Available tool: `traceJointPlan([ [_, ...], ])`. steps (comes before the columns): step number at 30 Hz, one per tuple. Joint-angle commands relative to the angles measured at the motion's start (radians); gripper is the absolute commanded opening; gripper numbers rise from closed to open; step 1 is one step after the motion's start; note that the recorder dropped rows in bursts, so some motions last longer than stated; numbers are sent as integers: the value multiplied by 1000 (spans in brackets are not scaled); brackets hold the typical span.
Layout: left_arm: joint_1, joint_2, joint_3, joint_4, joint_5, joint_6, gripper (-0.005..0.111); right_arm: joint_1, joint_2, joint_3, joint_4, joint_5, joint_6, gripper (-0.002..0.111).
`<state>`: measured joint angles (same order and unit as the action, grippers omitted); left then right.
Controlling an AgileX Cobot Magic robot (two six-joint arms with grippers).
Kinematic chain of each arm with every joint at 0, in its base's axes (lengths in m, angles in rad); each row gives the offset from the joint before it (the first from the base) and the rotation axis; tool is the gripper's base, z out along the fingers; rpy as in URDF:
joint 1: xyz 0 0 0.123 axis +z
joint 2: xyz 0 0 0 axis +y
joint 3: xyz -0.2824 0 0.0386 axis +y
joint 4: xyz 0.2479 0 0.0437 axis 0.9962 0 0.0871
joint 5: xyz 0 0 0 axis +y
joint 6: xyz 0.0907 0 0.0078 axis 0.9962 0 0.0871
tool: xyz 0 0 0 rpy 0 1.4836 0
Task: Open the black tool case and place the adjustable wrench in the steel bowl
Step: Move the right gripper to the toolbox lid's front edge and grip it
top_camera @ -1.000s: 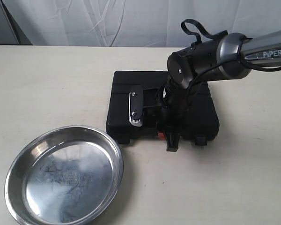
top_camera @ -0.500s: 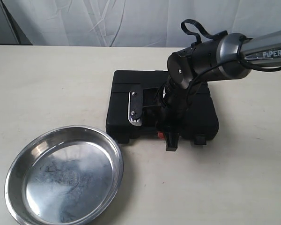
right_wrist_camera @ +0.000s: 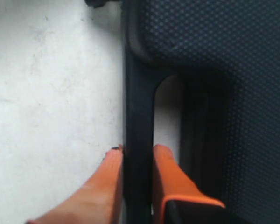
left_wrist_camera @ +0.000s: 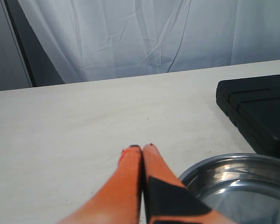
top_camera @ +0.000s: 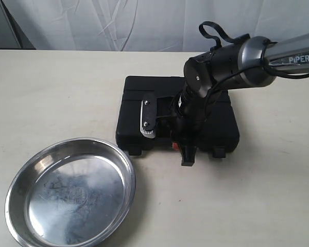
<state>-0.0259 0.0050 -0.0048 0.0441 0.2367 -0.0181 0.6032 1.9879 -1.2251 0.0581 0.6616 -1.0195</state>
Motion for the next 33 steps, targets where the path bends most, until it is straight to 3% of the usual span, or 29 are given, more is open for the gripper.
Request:
traceJointPlan([
  [1, -6, -5, 5, 3, -5, 0, 0, -4, -62, -7, -2, -22, 10, -1],
  [11, -6, -5, 5, 3, -5, 0, 0, -4, -122, -7, 0, -22, 10, -1],
  [33, -6, -5, 5, 3, -5, 0, 0, -4, 2, -7, 63, -28, 10, -1],
])
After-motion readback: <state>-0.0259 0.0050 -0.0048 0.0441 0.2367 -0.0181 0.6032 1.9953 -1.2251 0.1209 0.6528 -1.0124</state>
